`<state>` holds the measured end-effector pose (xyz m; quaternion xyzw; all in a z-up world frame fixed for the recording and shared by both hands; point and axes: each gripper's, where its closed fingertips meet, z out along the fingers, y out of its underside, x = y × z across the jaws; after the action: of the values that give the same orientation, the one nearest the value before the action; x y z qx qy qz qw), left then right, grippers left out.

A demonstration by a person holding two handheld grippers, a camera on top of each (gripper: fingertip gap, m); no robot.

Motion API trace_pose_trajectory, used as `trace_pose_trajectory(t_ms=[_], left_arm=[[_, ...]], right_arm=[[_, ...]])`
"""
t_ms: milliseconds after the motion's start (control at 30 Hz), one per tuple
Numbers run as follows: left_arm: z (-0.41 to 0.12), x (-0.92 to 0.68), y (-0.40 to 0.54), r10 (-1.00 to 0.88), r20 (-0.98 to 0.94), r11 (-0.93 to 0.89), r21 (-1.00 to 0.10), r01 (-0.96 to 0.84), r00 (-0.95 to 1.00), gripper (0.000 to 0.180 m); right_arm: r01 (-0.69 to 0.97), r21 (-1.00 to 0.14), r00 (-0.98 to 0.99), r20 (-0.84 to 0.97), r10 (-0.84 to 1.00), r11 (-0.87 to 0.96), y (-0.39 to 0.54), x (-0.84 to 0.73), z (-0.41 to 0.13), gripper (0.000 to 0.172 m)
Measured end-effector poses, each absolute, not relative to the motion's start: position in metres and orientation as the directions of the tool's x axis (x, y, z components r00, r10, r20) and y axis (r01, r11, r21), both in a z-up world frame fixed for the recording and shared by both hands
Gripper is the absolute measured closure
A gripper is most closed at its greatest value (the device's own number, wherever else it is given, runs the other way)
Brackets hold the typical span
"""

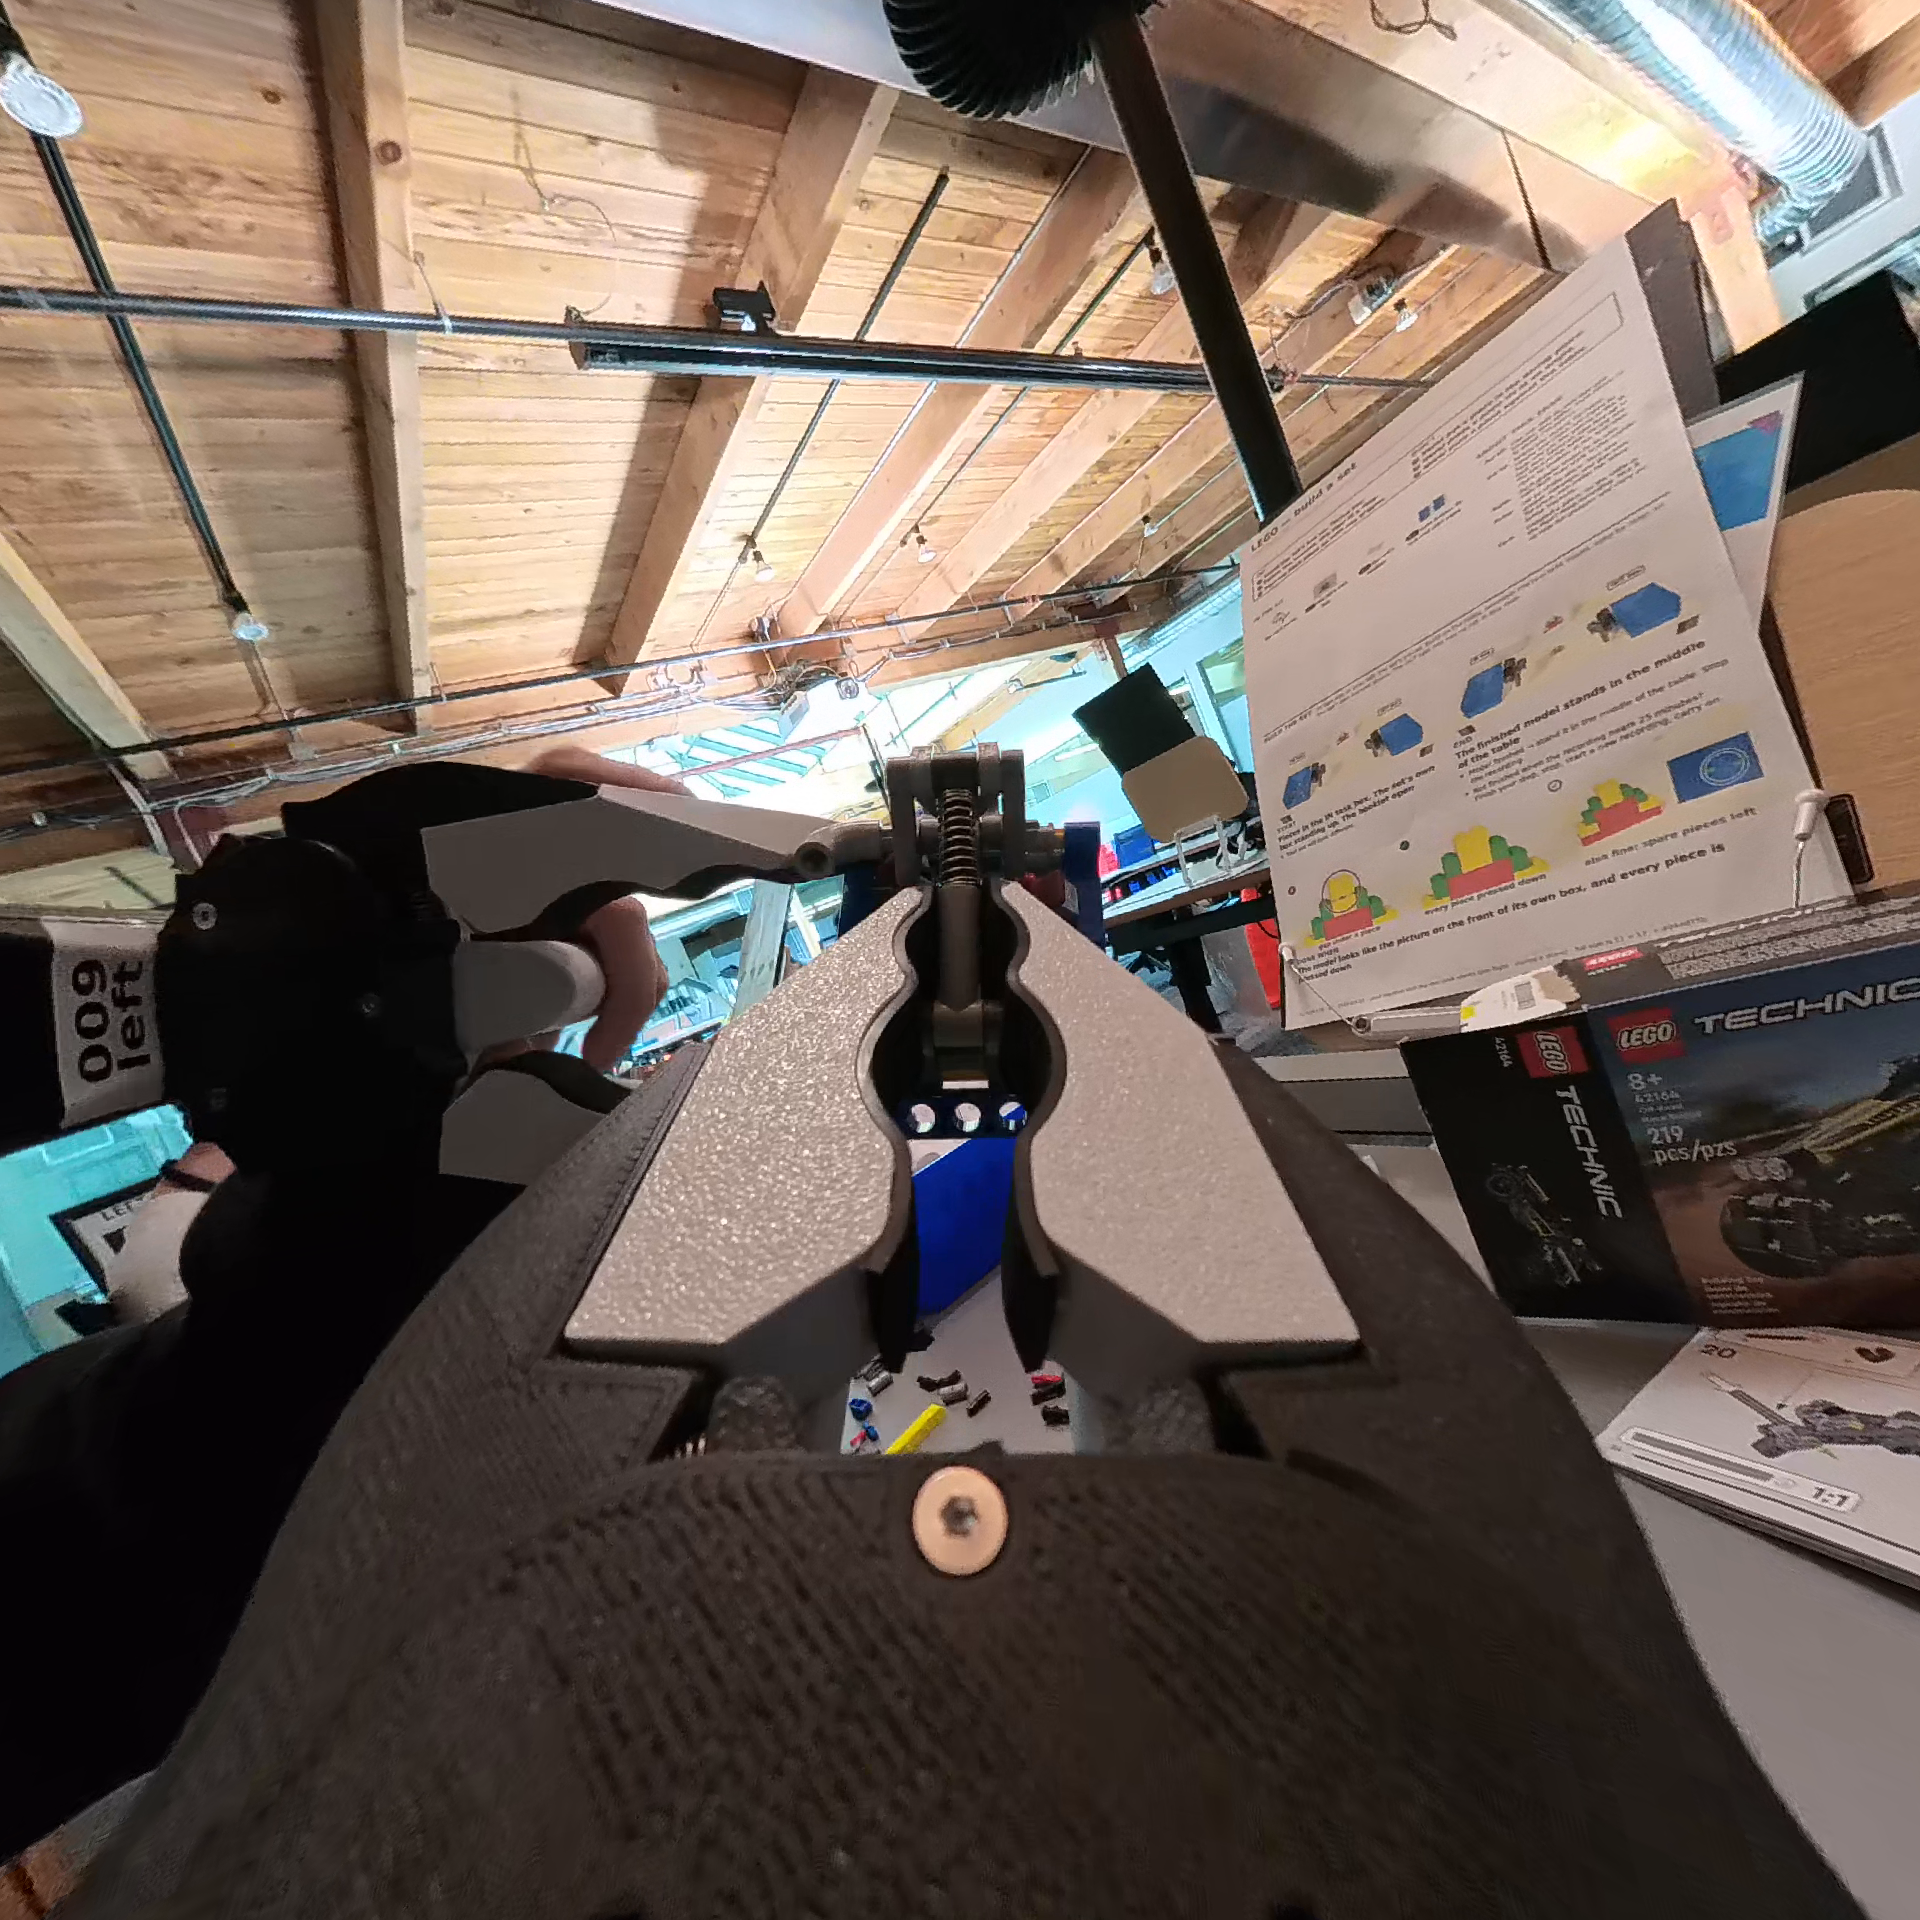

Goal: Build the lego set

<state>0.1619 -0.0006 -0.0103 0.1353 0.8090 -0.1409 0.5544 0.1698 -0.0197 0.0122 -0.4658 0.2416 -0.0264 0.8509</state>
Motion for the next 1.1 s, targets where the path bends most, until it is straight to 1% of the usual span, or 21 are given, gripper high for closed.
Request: trace_pose_trajectory(t_ms=[67, 100, 133, 167, 200, 267, 333, 400, 500, 800, 933, 1033, 1100], left_arm=[[-0.01, 0.161, -0.003, 0.033, -0.929, 0.912, -0.124, 0.392, -0.369, 0.131], [-0.012, 0.158, -0.005, 0.022, -0.918, 0.901, -0.153, 0.405, -0.396, 0.137], [-0.013, 0.153, -0.011, 0.015, -0.907, 0.88, -0.188, 0.437, -0.421, 0.147], [-0.012, 0.149, -0.015, 0.012, -0.905, 0.86, -0.207, 0.466, -0.425, 0.164], [-0.007, 0.151, -0.016, -0.005, -0.923, 0.86, -0.2, 0.469, -0.384, 0.169], [-0.005, 0.152, -0.014, -0.01, -0.932, 0.873, -0.185, 0.451, -0.362, 0.164], [-0.006, 0.148, -0.015, 0.008, -0.931, 0.871, -0.173, 0.46, -0.366, 0.153], [-0.001, 0.148, -0.012, 0.011, -0.941, 0.88, -0.152, 0.451, -0.339, 0.15], [0.006, 0.149, -0.01, 0.014, -0.947, 0.884, -0.139, 0.446, -0.322, 0.137], [0.0, 0.159, -0.004, 0.055, -0.944, 0.91, -0.087, 0.406, -0.325, 0.133], [-0.001, 0.163, 0.0, 0.094, -0.946, 0.92, -0.037, 0.391, -0.311, 0.135], [-0.001, 0.163, -0.001, 0.088, -0.94, 0.917, -0.052, 0.396, -0.328, 0.137], [-0.002, 0.163, -0.001, 0.066, -0.931, 0.914, -0.087, 0.396, -0.358, 0.138]], right_arm=[[-0.194, -0.791, 0.873, -0.41, -0.266, 0.581, -0.022, 0.172, 0.012, 0.167], [-0.19, -0.782, 0.863, -0.421, -0.278, 0.593, -0.025, 0.175, 0.012, 0.167], [-0.188, -0.776, 0.864, -0.423, -0.275, 0.603, -0.027, 0.175, 0.012, 0.167], [-0.196, -0.762, 0.868, -0.428, -0.253, 0.617, -0.028, 0.174, 0.015, 0.167], [-0.207, -0.752, 0.87, -0.434, -0.233, 0.626, -0.028, 0.172, 0.018, 0.167], [-0.189, -0.771, 0.873, -0.415, -0.255, 0.609, -0.027, 0.172, 0.018, 0.167], [-0.208, -0.758, 0.873, -0.429, -0.233, 0.618, -0.028, 0.172, 0.018, 0.167], [-0.216, -0.762, 0.871, -0.433, -0.232, 0.61, -0.027, 0.174, 0.015, 0.167], [-0.231, -0.758, 0.872, -0.439, -0.215, 0.61, -0.026, 0.174, 0.014, 0.167], [-0.223, -0.775, 0.886, -0.414, -0.208, 0.592, -0.019, 0.168, 0.017, 0.167], [-0.207, -0.791, 0.888, -0.399, -0.23, 0.575, -0.018, 0.169, 0.015, 0.168], [-0.201, -0.801, 0.888, -0.392, -0.24, 0.564, -0.017, 0.169, 0.014, 0.167], [-0.195, -0.805, 0.886, -0.389, -0.251, 0.561, -0.018, 0.17, 0.013, 0.167]])
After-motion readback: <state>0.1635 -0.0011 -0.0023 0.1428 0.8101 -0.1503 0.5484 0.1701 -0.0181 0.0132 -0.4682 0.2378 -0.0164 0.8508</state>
